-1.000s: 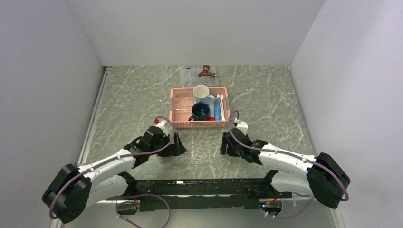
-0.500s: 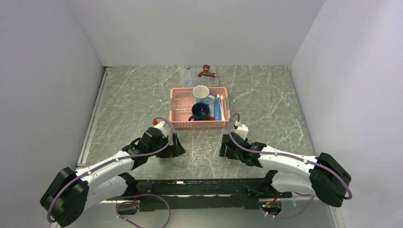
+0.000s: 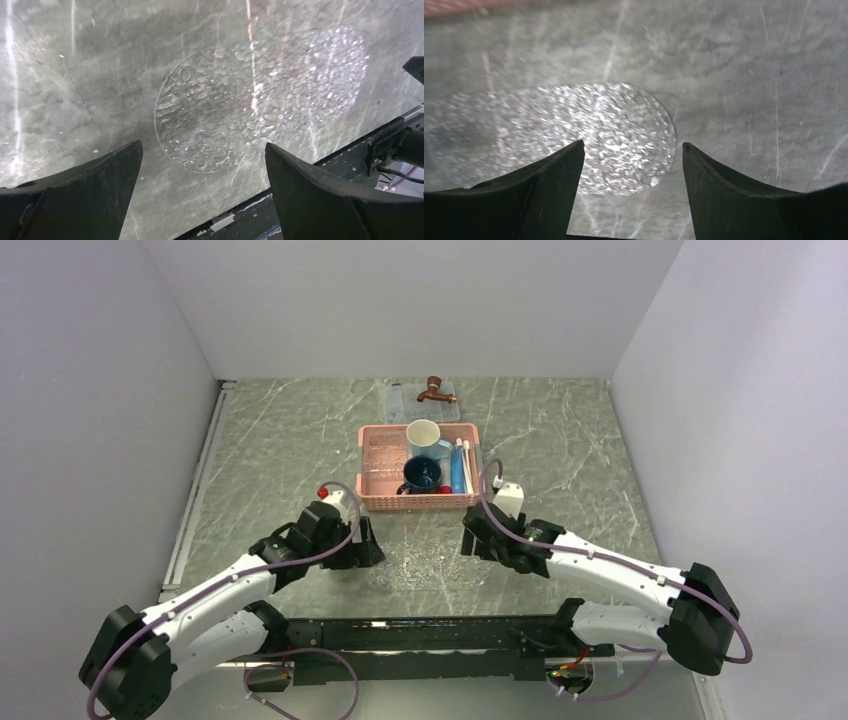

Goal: Prepare toiletry sets of a toothbrush and toothpaste on the tray

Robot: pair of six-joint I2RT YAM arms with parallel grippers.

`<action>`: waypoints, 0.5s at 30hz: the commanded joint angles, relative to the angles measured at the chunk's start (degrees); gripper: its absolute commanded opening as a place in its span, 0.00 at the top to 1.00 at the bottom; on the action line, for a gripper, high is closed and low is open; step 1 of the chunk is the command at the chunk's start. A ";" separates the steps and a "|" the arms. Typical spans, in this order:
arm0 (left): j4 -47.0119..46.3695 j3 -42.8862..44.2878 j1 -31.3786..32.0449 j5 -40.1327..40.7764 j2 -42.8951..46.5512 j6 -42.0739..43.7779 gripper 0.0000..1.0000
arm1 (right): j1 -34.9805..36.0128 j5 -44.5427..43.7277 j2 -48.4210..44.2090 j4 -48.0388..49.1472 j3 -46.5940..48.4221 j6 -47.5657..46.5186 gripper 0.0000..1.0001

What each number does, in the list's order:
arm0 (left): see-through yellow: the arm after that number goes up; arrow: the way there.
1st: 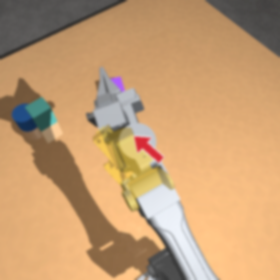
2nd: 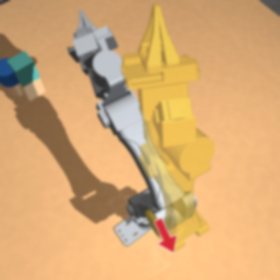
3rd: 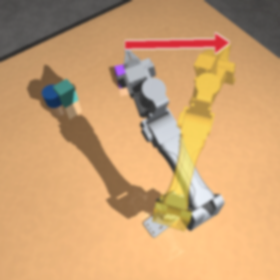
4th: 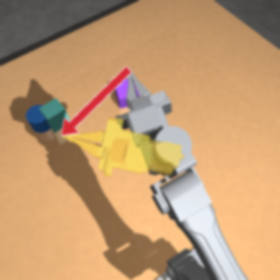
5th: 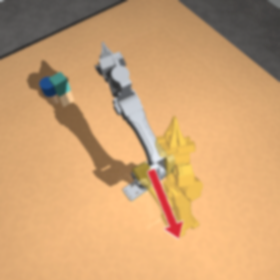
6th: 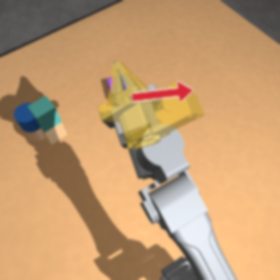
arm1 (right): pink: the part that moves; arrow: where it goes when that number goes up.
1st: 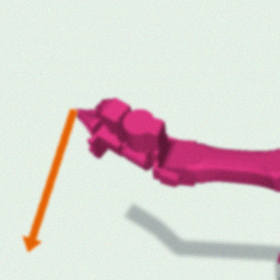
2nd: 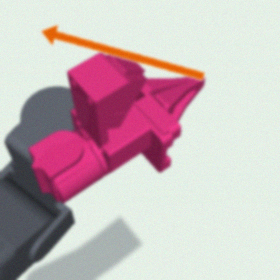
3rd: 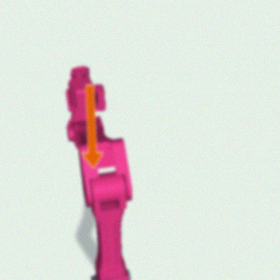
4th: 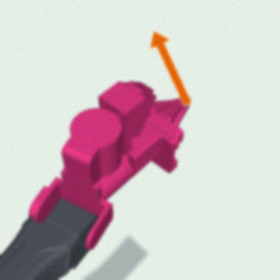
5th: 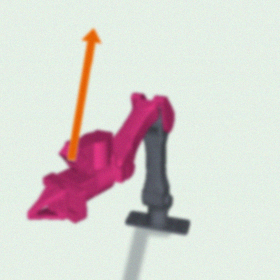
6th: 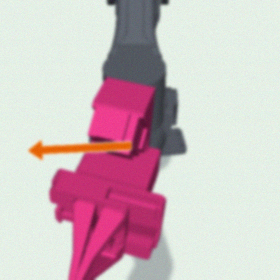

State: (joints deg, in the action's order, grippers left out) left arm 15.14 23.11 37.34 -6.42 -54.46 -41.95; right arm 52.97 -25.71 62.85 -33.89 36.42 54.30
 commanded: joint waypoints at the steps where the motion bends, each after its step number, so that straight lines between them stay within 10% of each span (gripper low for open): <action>1: 6.95 7.31 0.23 4.23 3.57 3.11 0.01 | -0.06 -4.12 1.36 -2.87 7.89 -4.70 0.26; 15: 26.57 22.77 0.26 12.29 15.11 11.95 0.01 | -1.10 -3.63 14.28 -2.66 29.96 -15.59 0.27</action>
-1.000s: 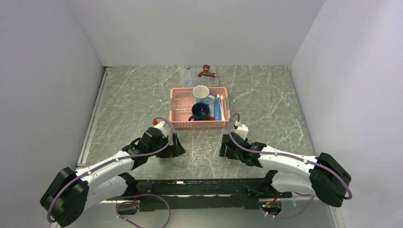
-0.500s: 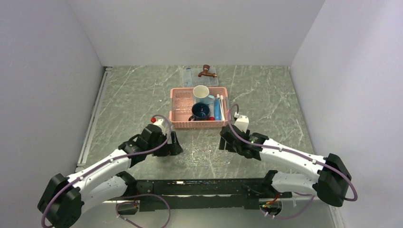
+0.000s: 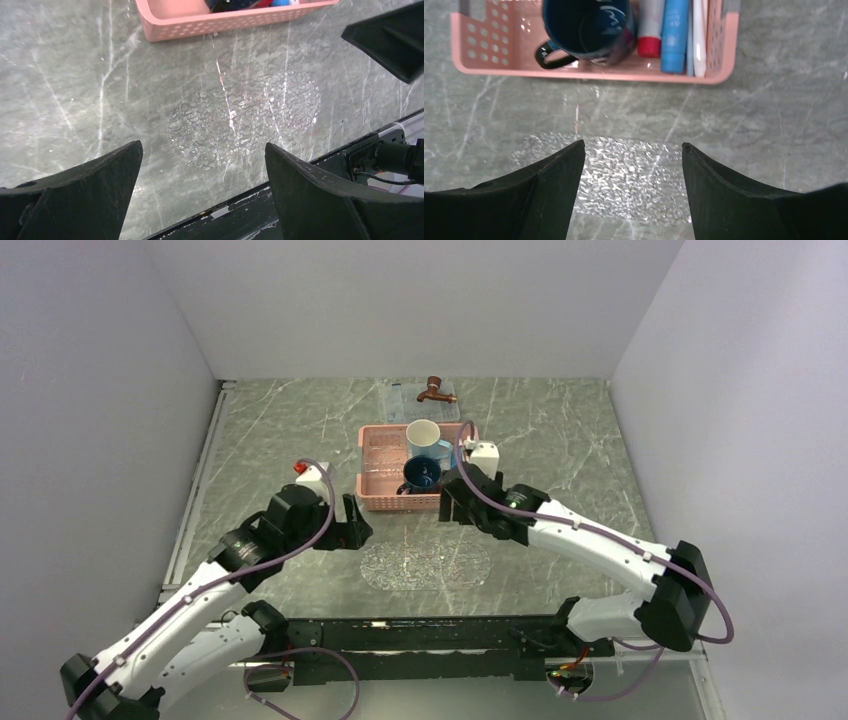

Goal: Prepare toiletry sets of a toothbrush and toothpaste on the tray

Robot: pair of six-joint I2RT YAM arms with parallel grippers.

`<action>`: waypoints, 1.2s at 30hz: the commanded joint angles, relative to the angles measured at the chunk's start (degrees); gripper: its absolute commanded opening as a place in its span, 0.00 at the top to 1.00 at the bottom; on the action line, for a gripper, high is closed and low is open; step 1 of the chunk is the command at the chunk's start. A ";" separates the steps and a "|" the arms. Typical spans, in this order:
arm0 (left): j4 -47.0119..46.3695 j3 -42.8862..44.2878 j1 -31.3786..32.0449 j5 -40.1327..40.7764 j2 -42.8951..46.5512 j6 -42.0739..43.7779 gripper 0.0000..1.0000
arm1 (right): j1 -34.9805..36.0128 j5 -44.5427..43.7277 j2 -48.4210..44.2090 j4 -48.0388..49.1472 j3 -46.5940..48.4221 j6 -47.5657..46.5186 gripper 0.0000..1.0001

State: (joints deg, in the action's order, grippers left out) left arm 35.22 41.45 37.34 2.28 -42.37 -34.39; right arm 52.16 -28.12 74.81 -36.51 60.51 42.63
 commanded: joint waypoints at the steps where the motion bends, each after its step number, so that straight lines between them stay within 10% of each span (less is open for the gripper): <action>1: 7.31 5.03 0.23 4.13 4.02 5.09 0.01 | -0.30 -1.00 3.25 0.29 7.17 -4.28 0.28; 36: 8.18 2.46 0.26 6.60 27.64 12.52 0.01 | -0.07 -2.91 49.70 -5.35 58.84 -7.32 0.47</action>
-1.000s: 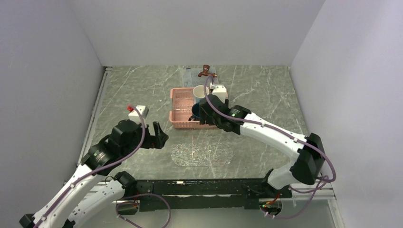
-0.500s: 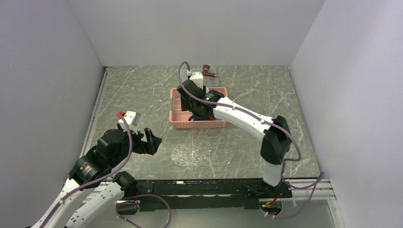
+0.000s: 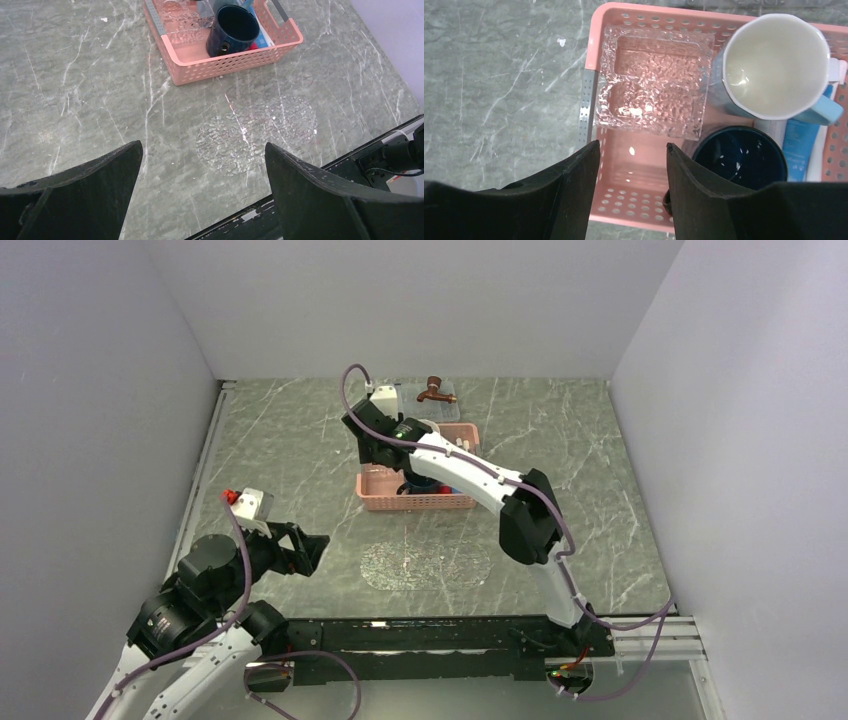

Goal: Prepare toiletry sets of a toothbrush and toothpaste on the tray

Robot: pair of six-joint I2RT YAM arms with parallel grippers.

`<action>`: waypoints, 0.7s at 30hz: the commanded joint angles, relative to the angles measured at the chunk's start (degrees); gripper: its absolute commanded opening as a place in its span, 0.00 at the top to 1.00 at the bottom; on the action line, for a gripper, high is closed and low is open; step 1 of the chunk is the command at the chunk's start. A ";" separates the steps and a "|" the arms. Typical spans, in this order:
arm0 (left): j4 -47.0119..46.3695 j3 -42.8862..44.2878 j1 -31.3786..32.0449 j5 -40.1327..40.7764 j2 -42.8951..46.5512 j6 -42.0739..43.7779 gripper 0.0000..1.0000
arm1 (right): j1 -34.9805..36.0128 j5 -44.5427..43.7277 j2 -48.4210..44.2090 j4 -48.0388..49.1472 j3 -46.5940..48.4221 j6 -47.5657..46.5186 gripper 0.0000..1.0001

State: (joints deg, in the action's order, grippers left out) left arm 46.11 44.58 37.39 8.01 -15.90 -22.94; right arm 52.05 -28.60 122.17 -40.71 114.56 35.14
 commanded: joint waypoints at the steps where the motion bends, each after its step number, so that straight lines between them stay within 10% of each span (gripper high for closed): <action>1: -2.45 -0.59 0.21 1.04 1.29 0.93 0.01 | 0.04 -2.72 3.20 -1.33 5.59 0.52 0.47; 21: -1.72 -0.29 0.21 1.26 1.53 0.79 0.01 | -1.65 -5.50 10.86 -0.75 10.53 5.22 0.55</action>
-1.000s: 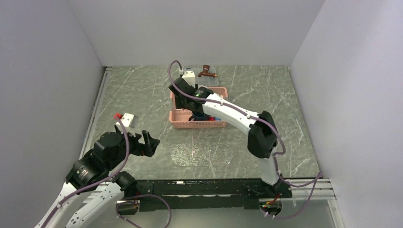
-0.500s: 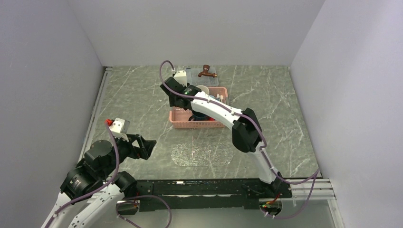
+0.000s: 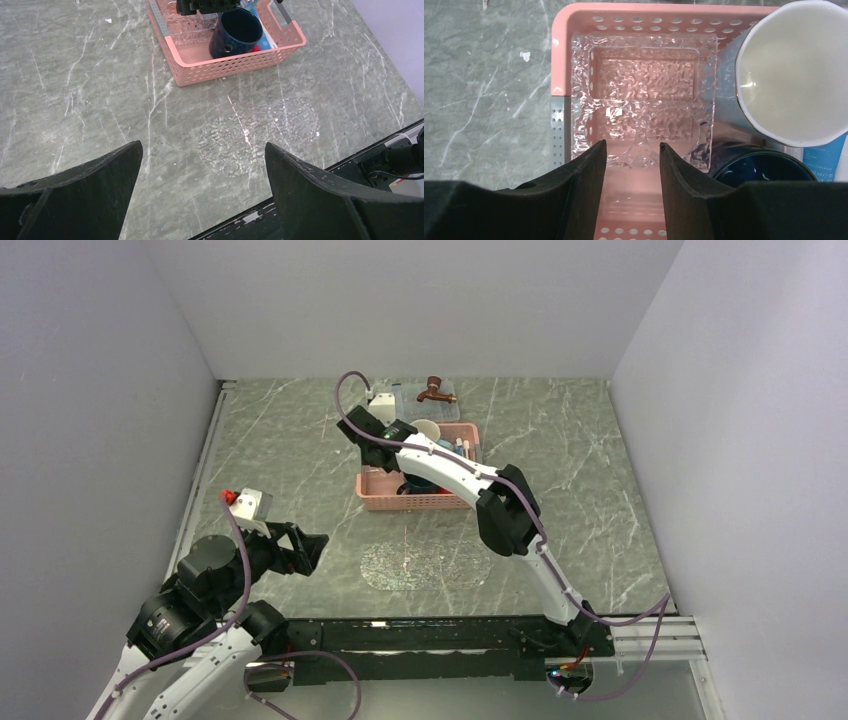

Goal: Prepare toiletry sets of a toothbrush and toothpaste on the tray

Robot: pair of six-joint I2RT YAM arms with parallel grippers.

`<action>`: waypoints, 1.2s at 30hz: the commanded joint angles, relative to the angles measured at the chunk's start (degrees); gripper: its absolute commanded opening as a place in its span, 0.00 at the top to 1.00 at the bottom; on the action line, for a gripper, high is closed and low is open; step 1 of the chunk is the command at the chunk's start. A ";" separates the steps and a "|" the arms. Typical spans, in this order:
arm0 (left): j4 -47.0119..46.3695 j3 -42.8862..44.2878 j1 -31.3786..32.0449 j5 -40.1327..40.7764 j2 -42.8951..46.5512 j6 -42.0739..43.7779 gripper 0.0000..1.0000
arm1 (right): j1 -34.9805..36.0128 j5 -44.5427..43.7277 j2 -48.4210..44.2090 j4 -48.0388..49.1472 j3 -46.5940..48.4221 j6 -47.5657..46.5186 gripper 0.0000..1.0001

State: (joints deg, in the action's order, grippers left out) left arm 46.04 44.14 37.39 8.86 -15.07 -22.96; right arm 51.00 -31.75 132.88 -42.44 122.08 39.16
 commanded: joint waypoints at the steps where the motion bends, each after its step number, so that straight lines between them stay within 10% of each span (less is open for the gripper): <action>1: -1.66 0.16 0.16 0.37 0.54 0.81 0.01 | -0.82 -2.31 0.44 0.98 3.21 1.35 0.55; 36: -1.83 0.08 0.21 0.34 -0.70 1.16 0.01 | -2.09 1.73 3.60 3.06 4.66 -0.06 0.79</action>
State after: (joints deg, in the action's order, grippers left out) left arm 46.02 44.14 37.39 8.86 -15.11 -22.94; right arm 48.82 -30.11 137.51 -41.50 124.77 39.51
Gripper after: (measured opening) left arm 0.992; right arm 0.261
